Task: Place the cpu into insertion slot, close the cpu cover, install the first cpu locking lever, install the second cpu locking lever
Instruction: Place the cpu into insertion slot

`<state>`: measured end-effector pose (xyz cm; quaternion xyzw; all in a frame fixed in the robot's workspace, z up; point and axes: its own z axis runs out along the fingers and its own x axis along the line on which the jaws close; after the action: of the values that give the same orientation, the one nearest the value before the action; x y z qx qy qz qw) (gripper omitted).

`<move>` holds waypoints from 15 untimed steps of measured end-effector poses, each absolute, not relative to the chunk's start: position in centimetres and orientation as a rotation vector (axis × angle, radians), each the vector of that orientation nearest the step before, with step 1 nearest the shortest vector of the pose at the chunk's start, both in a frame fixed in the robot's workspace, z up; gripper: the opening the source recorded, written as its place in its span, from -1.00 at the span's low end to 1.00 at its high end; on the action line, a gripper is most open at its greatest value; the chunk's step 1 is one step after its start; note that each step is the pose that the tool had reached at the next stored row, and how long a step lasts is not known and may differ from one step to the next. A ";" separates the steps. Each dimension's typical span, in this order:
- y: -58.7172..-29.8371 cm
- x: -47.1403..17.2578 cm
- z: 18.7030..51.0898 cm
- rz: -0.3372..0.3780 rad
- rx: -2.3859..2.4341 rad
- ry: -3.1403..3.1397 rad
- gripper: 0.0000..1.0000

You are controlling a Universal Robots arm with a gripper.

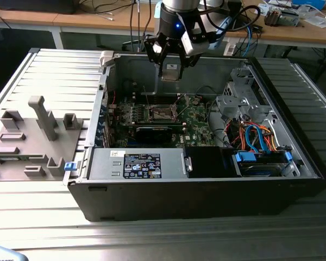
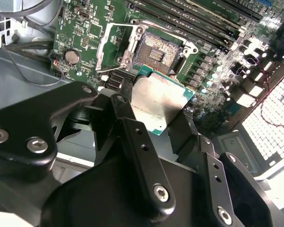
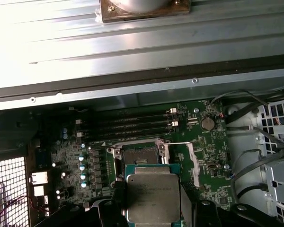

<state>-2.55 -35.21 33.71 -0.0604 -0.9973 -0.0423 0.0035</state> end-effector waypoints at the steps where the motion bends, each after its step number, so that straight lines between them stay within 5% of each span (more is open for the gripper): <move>1: -35.2 -2.6 33.7 -0.132 -0.196 -3.126 0.09; 15: -35.2 -2.6 33.6 -0.133 -0.245 -3.124 0.09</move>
<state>-2.55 -35.21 33.62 -0.0781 -0.9960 -0.0423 0.0028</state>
